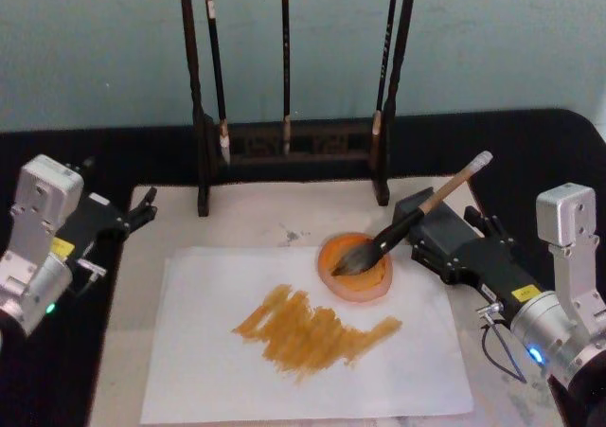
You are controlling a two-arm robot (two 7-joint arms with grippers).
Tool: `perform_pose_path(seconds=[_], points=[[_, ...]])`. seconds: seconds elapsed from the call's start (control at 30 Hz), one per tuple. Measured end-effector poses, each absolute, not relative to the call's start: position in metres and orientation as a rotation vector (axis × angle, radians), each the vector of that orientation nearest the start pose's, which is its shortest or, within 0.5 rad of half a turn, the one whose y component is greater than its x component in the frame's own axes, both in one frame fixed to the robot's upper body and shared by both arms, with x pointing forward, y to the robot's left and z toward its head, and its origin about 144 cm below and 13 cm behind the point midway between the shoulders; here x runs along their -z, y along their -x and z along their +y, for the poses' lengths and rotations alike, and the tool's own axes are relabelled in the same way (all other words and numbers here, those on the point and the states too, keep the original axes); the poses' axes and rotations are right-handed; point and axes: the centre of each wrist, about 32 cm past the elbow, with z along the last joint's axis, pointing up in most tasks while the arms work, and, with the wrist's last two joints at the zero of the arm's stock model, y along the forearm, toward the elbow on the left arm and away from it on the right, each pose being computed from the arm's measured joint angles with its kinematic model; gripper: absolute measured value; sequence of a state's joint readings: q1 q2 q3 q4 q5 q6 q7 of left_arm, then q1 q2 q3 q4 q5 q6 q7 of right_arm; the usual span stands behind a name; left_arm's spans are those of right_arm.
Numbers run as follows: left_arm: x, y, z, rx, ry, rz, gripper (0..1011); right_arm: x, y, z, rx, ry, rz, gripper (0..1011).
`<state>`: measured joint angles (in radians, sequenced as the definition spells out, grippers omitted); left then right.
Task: Pick up the brush from the inkstone, write on the paper, then place the brush back to its original position.
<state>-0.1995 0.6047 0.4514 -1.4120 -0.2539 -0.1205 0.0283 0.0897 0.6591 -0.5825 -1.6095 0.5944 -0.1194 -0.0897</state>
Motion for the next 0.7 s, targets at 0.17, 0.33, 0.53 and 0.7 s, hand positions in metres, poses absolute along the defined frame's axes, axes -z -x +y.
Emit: perform_pose_path(seconds=[0.17, 0.33, 0.53, 0.7], points=[[-1.1398, -0.4886, 0.3097, -1.248, -0.305, -0.285, 1010, -1.1310, -0.4346, -0.2600, 1.166, 0.113, 0.041, 1000], [-1.1398, -0.4886, 0.3097, -1.248, -0.305, -0.285, 1010, -1.1310, -0.4346, -0.2599, 1.166, 0.113, 0.041, 1000], [-1.1398, -0.4886, 0.3097, -1.248, -0.304, -0.285, 1010, -1.1310, -0.4346, -0.2600, 1.166, 0.113, 0.041, 1000], [-1.1398, -0.4886, 0.3097, -1.248, -0.305, -0.285, 1010, -1.1310, -0.4346, -0.2599, 1.166, 0.113, 0.041, 1000]])
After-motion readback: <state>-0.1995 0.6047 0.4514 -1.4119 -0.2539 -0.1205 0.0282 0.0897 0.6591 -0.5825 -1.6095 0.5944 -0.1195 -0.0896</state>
